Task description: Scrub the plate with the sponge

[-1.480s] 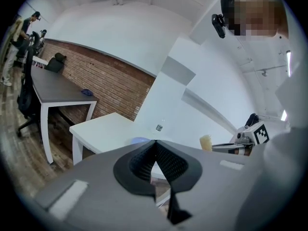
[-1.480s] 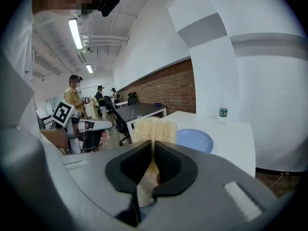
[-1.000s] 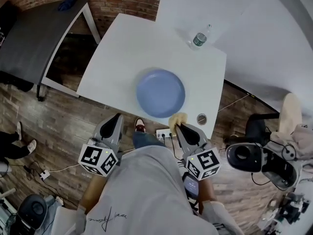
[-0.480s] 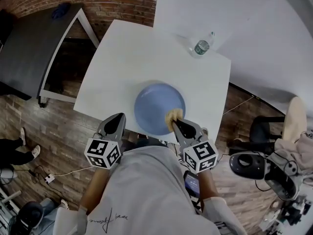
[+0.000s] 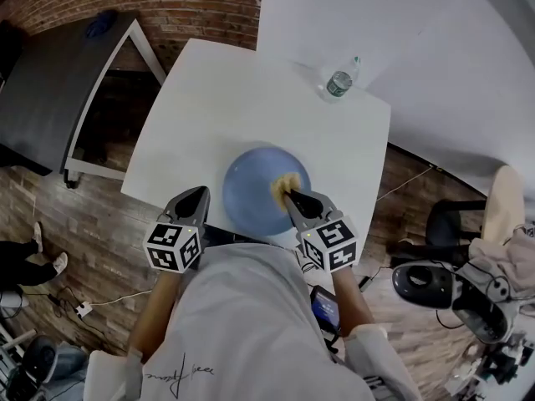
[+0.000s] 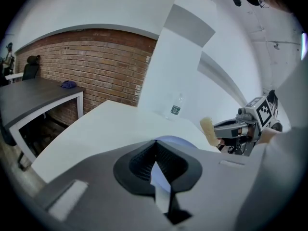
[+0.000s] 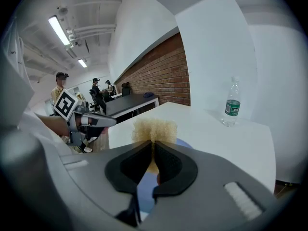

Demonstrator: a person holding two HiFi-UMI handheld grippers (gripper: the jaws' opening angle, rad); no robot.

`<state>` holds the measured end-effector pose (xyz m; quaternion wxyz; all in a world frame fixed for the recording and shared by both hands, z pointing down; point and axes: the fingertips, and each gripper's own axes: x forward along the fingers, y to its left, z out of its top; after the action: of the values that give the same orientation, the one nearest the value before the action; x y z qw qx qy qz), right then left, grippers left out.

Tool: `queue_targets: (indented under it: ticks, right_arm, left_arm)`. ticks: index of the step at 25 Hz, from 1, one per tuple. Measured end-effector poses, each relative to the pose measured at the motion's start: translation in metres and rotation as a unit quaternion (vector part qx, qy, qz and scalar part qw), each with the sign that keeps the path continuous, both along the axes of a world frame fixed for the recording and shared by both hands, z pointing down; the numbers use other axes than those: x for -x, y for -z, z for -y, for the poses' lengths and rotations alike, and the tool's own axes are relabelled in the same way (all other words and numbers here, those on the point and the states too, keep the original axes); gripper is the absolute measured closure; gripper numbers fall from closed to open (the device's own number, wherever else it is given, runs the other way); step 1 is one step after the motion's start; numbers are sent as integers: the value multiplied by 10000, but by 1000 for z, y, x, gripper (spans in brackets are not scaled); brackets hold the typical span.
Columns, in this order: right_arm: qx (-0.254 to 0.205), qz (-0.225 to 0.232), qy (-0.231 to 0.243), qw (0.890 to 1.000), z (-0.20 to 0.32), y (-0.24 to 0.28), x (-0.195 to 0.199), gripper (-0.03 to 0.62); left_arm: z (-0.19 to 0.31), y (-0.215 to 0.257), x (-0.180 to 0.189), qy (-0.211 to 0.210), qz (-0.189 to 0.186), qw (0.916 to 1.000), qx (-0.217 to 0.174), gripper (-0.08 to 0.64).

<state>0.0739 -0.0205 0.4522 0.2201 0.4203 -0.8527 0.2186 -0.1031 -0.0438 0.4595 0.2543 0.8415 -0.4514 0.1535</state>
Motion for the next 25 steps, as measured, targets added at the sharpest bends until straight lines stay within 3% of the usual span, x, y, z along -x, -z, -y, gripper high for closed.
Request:
queue_targets:
  ticks: [13,25]
  right_arm:
    - [582,-518,163,9968,21,-47,-2,565]
    - [1091,-900,11,9900,33,-95,-6,564]
  left_arm:
    - [25,-39,-17,-346,189,9980,485,538]
    - [30,-93,-31,-586,506,9901,1173,443]
